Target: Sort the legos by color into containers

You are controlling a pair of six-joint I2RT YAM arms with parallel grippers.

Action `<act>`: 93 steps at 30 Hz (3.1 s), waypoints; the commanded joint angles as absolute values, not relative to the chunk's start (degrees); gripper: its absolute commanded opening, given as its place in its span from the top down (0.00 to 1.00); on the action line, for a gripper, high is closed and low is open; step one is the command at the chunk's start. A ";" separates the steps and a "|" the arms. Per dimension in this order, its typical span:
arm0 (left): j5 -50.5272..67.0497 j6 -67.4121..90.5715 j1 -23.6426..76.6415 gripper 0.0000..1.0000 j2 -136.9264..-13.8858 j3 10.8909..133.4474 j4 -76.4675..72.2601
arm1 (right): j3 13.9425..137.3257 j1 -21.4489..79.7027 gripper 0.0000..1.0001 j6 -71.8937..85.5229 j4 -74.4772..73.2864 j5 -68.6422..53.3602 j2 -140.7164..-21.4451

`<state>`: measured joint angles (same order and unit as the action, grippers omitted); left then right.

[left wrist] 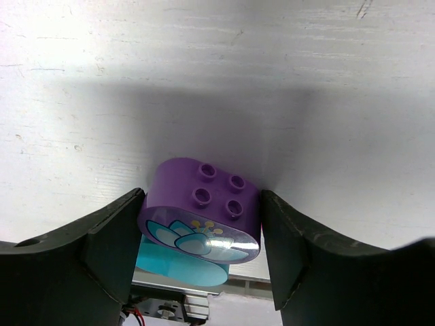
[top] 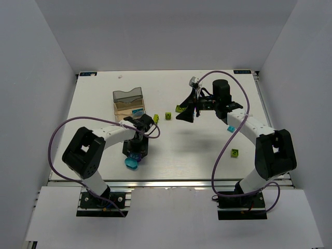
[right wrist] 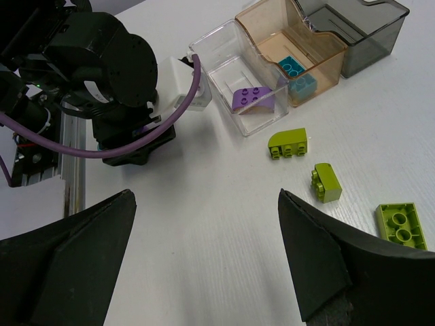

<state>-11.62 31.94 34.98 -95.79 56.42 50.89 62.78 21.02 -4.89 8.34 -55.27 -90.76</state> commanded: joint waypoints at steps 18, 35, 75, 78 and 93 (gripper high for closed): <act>-10.02 30.50 34.72 0.13 -94.83 54.32 47.02 | 62.58 20.83 0.11 -4.92 10.02 -56.08 -88.51; -9.14 30.59 34.72 0.15 -93.78 52.47 48.60 | 62.58 20.83 0.11 -4.57 10.20 -55.90 -88.42; -9.94 38.39 34.80 0.67 -84.32 57.03 46.24 | 63.98 24.60 0.11 -7.75 0.10 -56.52 -87.63; -7.65 43.65 34.80 0.72 -79.82 58.62 42.91 | 61.53 26.63 0.12 -3.01 -1.32 -55.38 -86.14; -5.80 64.95 29.45 0.99 -71.28 63.19 28.92 | 62.58 37.70 0.10 8.17 -0.62 -28.39 -83.58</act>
